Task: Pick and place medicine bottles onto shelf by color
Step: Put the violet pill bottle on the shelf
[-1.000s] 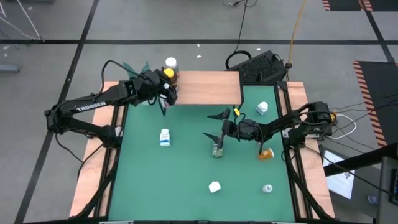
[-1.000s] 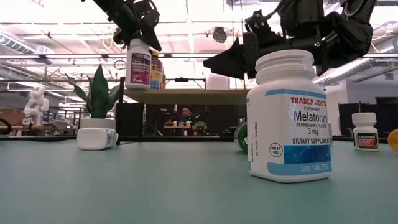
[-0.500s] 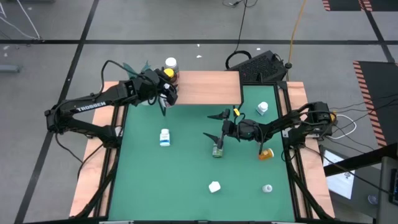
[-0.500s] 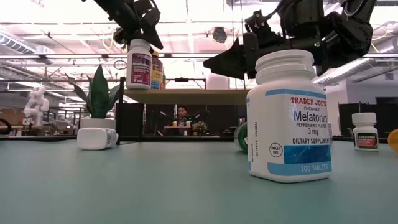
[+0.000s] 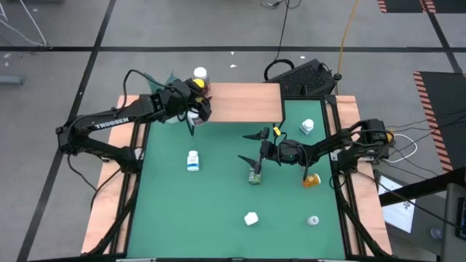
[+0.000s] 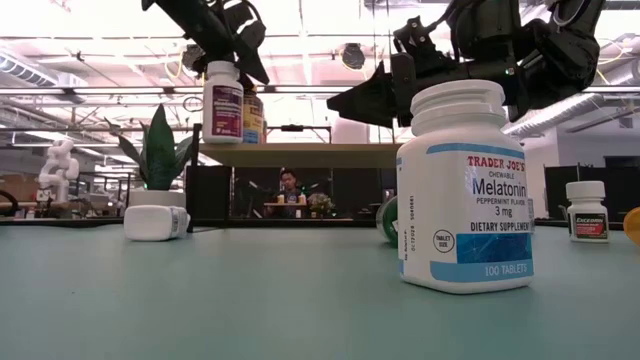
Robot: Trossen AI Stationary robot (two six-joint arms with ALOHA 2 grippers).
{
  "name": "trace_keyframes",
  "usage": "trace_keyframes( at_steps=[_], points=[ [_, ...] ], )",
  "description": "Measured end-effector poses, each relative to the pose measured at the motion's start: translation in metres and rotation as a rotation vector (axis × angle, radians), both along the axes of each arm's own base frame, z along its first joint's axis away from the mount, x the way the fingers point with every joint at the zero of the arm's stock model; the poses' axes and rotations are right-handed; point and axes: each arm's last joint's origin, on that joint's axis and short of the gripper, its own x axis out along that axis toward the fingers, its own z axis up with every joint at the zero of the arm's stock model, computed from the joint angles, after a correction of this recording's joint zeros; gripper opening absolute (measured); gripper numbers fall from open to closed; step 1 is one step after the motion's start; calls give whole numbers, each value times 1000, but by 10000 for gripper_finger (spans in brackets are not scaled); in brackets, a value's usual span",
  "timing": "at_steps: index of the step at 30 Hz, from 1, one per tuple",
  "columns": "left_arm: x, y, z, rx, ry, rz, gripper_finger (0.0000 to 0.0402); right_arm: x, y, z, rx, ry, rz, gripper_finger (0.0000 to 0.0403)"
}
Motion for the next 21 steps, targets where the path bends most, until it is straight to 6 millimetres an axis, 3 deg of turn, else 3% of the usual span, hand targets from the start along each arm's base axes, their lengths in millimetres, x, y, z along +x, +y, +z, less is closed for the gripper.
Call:
trace_keyframes(
  at_steps=[21],
  points=[
    [1, 0, 1, 68, 39, -41, 239, 0, 0, 0, -7, 1, 1, 375]
  ],
)
